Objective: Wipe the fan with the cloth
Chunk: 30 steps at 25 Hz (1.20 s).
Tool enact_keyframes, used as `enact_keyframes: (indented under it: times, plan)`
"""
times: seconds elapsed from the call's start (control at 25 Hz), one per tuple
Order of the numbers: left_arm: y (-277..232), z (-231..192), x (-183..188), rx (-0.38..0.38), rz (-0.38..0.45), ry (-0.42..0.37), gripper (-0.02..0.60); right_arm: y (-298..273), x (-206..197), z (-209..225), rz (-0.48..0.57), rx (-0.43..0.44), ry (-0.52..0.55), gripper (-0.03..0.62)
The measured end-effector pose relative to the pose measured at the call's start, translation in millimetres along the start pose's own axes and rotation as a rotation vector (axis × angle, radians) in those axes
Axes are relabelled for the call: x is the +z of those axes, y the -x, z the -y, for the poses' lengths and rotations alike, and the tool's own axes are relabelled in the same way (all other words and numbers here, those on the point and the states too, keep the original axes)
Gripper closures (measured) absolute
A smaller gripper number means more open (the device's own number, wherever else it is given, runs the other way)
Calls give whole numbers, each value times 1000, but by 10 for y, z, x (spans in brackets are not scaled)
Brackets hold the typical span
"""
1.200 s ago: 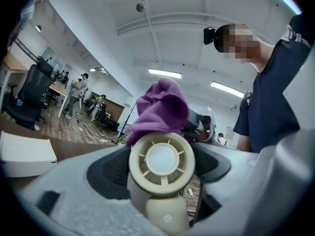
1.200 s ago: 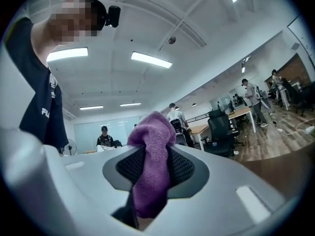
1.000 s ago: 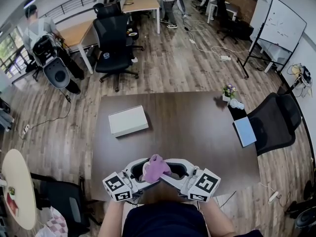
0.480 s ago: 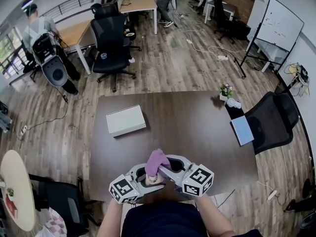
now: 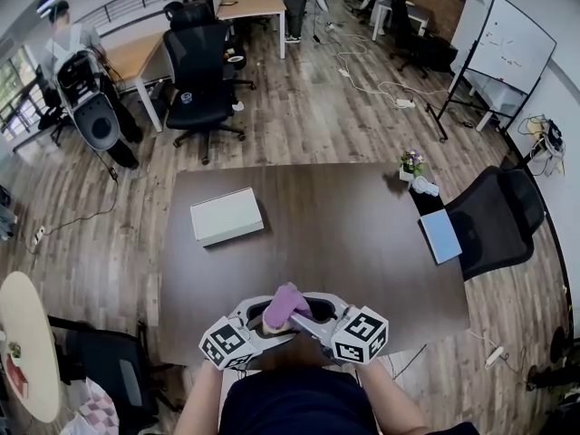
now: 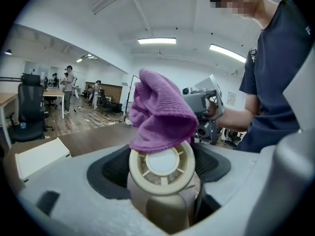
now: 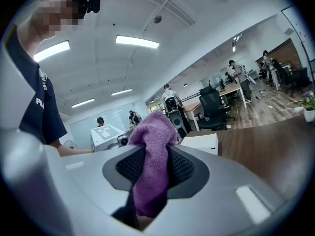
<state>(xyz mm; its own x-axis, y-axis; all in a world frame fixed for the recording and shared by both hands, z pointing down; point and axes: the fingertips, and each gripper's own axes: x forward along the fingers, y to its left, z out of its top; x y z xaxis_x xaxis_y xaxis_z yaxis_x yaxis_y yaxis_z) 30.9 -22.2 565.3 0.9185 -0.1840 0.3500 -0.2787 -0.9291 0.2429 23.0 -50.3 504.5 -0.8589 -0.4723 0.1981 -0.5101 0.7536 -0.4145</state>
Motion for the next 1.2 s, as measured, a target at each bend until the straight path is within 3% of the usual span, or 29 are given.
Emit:
enact_keyframes:
  times: [0.16, 0.32, 0.52, 0.64, 0.88, 1.2]
  plan:
    - [-4, -98, -101, 32, -24, 6, 207, 32, -151, -77, -55, 38, 8, 462]
    - [-42, -229, -265, 105, -135, -98, 207, 61, -347, -42, -123, 22, 22, 462]
    - [-193, -367, -631, 126, -228, -125, 207, 141, -545, 20, -145, -21, -20, 462]
    - [-339, -451, -985, 136, -305, -157, 207, 181, -699, 101, -176, -76, -9, 462]
    - [-561, -593, -1519, 133, -401, -123, 207, 223, -1100, 366, -253, -182, -8, 462]
    - [-785, -779, -2173, 122, -558, -147, 207, 265, -1797, 725, -325, -321, -133, 462]
